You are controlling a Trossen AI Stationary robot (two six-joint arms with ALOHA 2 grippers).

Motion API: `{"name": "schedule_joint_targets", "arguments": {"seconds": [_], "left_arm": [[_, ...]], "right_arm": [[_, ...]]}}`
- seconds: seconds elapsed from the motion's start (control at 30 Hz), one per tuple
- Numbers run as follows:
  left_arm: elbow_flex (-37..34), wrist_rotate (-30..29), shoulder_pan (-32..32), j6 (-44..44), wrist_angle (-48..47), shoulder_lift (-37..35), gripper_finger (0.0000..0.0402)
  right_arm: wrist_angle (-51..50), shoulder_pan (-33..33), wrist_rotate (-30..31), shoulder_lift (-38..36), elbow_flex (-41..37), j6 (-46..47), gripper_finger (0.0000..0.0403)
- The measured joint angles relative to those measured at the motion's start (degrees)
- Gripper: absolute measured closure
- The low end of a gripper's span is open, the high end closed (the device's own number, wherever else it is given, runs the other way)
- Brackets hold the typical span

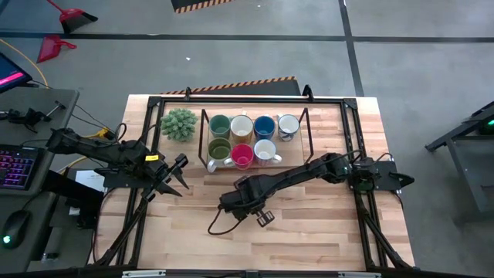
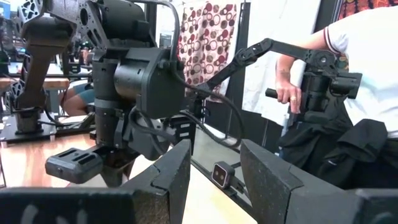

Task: Place coffee mugs
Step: Put the gray patterned mug on the shelf

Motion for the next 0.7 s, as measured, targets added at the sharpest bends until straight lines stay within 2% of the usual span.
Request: {"name": "schedule_joint_targets", "arguments": {"seconds": [0.3,0.5,0.7], "left_arm": [[0.0,0.2,-0.3,2.4,-0.3,0.0,0.0273],[0.0,0.1,-3.2,4.1,-0.3,0.8,0.0273],[0.0,-5.5,-8.5,4.2,-1.3,4.8,0.0273]], "right_arm": [[0.5,0.0,-0.1,0.0,0.0,4.1,0.0356],[-1.4,-0.1,-0.1,0.0,0.0,8.5,0.0323],[-3.4,0.0,-0.1,0.0,0.0,9.2,0.0297]]}}
